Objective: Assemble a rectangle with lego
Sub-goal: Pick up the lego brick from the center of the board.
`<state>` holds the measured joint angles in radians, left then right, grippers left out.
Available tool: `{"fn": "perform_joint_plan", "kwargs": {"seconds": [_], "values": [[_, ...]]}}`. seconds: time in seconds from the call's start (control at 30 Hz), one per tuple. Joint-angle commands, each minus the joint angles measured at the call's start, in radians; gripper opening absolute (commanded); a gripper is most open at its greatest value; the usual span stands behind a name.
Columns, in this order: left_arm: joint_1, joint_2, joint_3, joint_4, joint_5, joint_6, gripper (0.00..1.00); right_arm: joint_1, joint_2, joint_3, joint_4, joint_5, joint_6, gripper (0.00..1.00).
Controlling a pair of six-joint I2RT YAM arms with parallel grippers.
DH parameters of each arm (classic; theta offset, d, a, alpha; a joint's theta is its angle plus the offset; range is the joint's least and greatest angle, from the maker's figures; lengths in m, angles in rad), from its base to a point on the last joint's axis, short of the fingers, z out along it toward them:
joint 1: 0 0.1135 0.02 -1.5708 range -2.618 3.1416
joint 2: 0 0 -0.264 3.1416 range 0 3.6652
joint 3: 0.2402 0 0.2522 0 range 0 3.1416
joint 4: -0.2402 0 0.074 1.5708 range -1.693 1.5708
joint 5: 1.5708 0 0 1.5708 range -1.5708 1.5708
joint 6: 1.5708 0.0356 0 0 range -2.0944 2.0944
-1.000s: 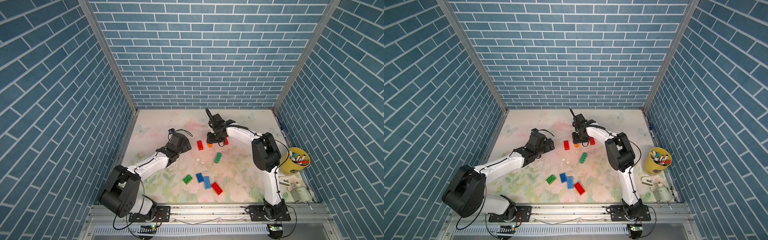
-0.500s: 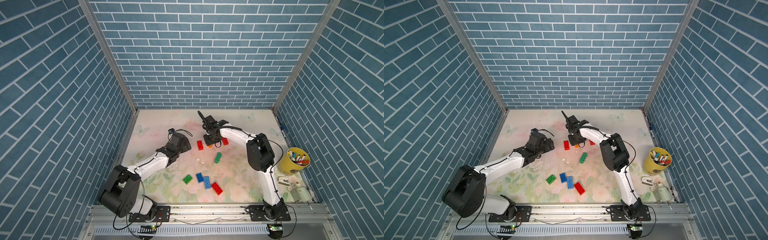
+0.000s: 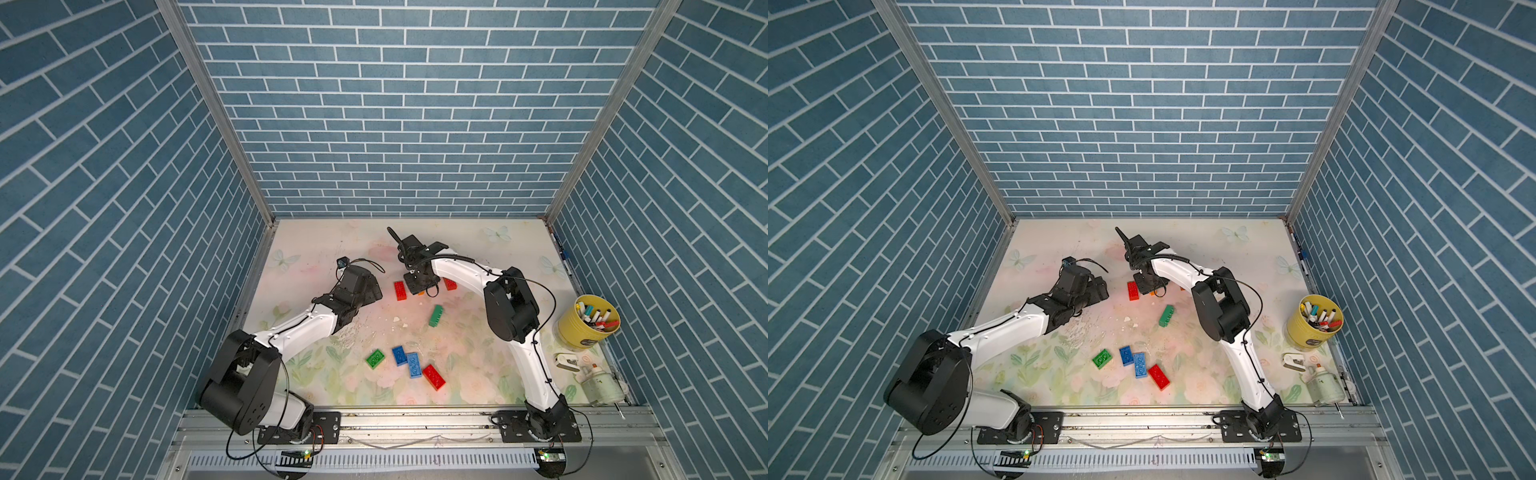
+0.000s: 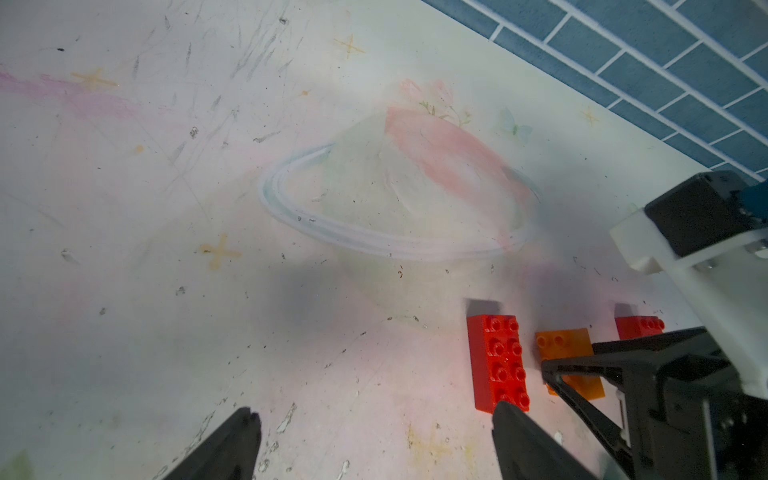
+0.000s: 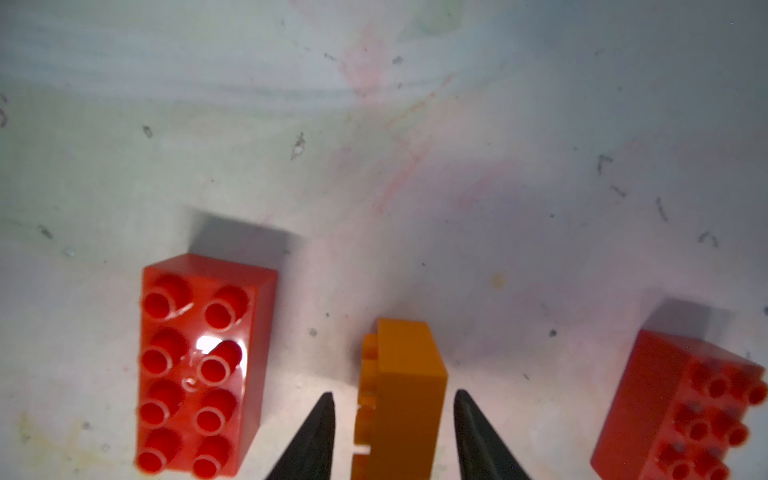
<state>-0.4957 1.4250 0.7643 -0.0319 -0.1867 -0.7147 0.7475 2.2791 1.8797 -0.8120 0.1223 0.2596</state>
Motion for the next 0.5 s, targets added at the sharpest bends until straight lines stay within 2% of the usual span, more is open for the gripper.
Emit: {"fn": "perform_joint_plan", "kwargs": {"seconds": [0.0, 0.2, 0.47], "values": [[-0.002, 0.0, 0.006, -0.006, -0.011, 0.0, 0.93, 0.002, 0.025, 0.03, -0.037, 0.031, -0.024, 0.44], [-0.002, 0.005, 0.012, -0.007, -0.014, 0.0, 0.93, 0.0, 0.007, 0.024, -0.025, 0.03, -0.011, 0.28], [-0.002, -0.012, 0.011, -0.015, -0.034, 0.007, 0.93, -0.006, -0.04, 0.007, -0.005, -0.004, 0.004, 0.25]]}}
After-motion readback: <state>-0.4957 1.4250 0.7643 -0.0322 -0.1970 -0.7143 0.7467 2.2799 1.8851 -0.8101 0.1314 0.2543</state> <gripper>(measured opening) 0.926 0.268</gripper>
